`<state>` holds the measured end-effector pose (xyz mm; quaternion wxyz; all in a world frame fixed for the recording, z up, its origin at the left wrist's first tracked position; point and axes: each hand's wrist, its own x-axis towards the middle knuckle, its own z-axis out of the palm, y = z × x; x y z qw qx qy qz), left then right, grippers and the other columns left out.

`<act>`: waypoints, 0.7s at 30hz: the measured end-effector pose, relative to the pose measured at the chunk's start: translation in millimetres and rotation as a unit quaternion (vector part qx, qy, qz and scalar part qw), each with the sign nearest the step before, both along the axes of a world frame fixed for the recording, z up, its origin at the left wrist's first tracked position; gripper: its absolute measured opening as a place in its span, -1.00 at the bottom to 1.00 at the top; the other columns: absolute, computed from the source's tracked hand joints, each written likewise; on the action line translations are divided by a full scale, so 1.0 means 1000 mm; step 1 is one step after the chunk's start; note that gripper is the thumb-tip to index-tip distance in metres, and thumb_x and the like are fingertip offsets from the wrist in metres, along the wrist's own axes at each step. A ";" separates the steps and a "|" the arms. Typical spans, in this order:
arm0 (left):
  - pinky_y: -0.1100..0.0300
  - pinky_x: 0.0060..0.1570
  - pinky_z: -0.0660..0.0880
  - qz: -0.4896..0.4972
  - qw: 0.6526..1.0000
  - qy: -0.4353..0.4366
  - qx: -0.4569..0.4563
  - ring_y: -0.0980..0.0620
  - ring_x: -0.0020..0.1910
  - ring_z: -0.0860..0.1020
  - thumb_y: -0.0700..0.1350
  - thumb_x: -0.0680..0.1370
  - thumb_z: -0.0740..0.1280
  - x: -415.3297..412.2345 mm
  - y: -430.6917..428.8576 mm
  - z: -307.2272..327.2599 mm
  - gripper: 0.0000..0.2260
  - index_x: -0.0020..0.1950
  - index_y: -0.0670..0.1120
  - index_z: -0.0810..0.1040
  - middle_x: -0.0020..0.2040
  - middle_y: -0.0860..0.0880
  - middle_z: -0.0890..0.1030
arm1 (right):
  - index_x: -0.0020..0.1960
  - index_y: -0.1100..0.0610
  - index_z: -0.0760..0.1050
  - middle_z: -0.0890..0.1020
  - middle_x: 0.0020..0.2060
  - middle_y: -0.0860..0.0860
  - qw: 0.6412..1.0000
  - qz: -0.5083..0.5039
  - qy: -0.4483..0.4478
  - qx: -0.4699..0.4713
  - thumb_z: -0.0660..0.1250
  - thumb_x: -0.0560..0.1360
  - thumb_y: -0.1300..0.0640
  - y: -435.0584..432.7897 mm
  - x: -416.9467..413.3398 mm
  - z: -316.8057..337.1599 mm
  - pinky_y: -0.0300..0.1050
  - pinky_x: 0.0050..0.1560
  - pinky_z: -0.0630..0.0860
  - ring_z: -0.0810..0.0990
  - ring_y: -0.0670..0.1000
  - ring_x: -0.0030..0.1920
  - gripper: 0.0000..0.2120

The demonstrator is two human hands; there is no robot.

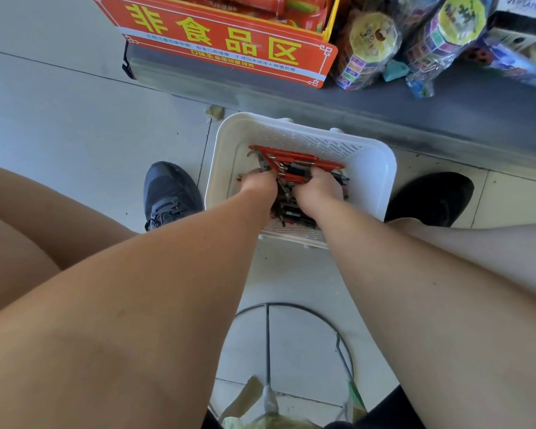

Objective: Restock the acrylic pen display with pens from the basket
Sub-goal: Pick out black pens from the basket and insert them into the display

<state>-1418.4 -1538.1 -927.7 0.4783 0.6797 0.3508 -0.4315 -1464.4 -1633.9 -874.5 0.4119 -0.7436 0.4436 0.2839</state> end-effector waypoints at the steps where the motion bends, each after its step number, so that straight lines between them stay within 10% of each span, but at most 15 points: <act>1: -0.20 0.19 0.55 -0.008 1.000 0.001 0.004 -0.25 0.21 0.59 -0.03 0.48 0.33 0.000 0.001 -0.007 -0.80 0.05 -0.09 0.51 0.21 -0.20 0.62 | 0.32 0.01 0.46 0.58 0.21 0.07 1.000 0.007 0.004 -0.010 0.25 0.56 0.12 0.000 0.001 -0.002 -0.11 0.04 0.36 0.53 0.16 0.09 -0.67; 6: -0.18 0.11 0.58 0.026 1.000 0.009 0.010 -0.22 -0.04 0.67 0.00 0.33 0.33 0.003 -0.005 0.015 -0.76 -0.08 -0.03 0.65 -0.10 -0.15 0.72 | 0.24 0.01 0.47 0.59 0.17 0.10 0.994 0.065 0.016 -0.085 0.16 0.56 0.19 -0.003 0.005 -0.007 -0.02 0.02 0.40 0.55 0.21 0.11 -0.71; 21: -0.14 0.14 0.58 0.045 0.997 0.024 0.052 -0.21 0.02 0.66 -0.01 0.39 0.30 0.009 -0.010 0.027 -0.72 -0.03 -0.14 0.65 -0.03 -0.20 0.70 | 0.37 0.07 0.39 0.32 0.40 0.09 0.987 0.091 0.026 -0.128 0.25 0.51 0.14 0.007 0.011 -0.002 0.17 0.36 0.26 0.27 0.20 0.42 -0.57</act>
